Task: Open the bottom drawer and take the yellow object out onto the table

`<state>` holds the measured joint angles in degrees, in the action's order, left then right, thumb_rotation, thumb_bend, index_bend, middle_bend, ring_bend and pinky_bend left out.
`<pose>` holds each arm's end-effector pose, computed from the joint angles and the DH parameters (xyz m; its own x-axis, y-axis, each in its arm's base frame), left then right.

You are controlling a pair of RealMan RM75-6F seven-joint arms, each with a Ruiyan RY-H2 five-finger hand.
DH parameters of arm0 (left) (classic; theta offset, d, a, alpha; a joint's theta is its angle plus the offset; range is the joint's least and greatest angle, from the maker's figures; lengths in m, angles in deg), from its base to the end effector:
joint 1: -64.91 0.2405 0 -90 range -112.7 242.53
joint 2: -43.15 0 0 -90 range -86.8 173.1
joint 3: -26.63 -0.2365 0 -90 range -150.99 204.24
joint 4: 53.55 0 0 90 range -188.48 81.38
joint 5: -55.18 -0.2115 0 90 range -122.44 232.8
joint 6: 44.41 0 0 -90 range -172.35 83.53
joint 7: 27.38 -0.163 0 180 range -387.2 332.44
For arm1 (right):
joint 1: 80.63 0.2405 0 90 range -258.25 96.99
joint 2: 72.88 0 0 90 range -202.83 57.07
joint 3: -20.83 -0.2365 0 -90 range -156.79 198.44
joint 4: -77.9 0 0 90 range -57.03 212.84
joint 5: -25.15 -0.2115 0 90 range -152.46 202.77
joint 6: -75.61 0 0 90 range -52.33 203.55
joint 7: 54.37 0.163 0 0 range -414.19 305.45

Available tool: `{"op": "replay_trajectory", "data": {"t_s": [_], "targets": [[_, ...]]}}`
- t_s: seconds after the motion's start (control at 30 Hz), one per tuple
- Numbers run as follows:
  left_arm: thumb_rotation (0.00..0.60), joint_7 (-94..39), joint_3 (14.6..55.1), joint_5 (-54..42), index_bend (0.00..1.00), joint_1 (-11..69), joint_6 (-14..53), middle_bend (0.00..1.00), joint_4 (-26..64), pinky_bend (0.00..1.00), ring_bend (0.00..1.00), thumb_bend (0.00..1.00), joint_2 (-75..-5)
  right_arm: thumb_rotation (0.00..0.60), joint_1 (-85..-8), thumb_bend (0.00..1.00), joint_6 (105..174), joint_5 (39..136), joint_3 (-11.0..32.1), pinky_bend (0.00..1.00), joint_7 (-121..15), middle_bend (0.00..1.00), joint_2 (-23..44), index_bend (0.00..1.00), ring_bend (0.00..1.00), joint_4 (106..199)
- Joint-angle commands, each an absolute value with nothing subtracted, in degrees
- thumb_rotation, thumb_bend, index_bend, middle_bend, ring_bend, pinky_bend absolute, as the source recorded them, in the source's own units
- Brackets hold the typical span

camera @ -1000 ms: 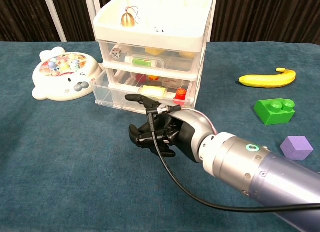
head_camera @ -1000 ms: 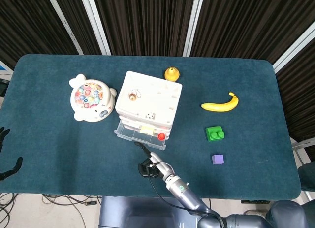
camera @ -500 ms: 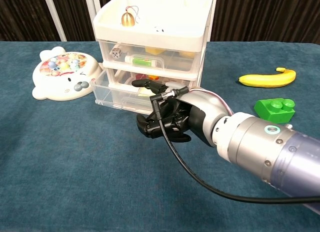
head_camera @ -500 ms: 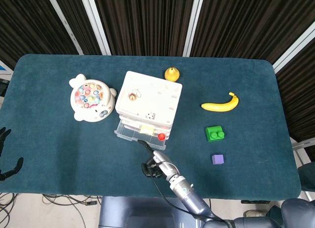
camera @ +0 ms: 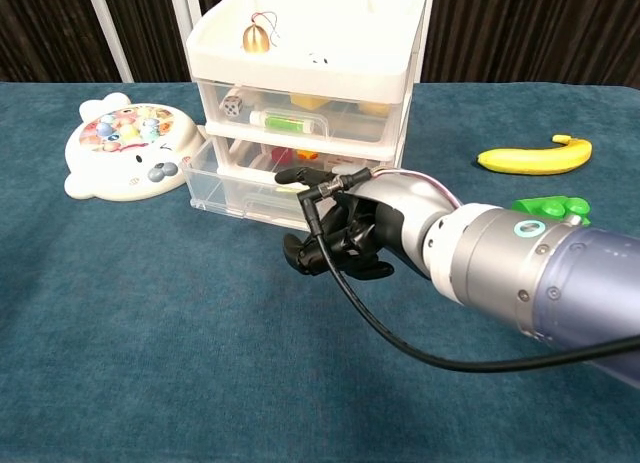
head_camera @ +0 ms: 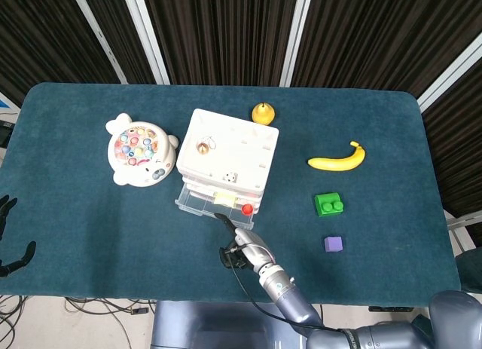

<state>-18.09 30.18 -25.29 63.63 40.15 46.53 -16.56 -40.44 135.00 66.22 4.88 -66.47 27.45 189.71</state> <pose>-0.2987 0.1806 0.1650 0.1767 0.0035 0.9843 0.9750 0.1361 -0.1755 -0.0189 -0.2445 -0.0708 -0.3322 -0.6419 0.6911 -0.9123 0.0326 -0.4083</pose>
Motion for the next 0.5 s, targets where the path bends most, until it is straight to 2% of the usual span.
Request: {"op": "replay_trajectory", "data": {"t_s": [0.03,0.5], "targets": [[0.6,-18.01,30.24,-25.19,0.03,63.65,40.17,0.0,46.52,0.0,0.0,0.37,-16.55,0.6,-39.43,0.65,136.28,64.34,4.17,1.0,-67.77,0.96,27.71,0.0,0.99,190.24],[0.6,-18.19,30.12,-25.01,0.03,63.56,39.75,0.0,46.68,0.0,0.0,0.37,-16.4,0.6,-36.3,0.65,139.65,59.17,3.6,1.0,-73.46,0.97,27.97,0.0,1.0,191.3]]}}
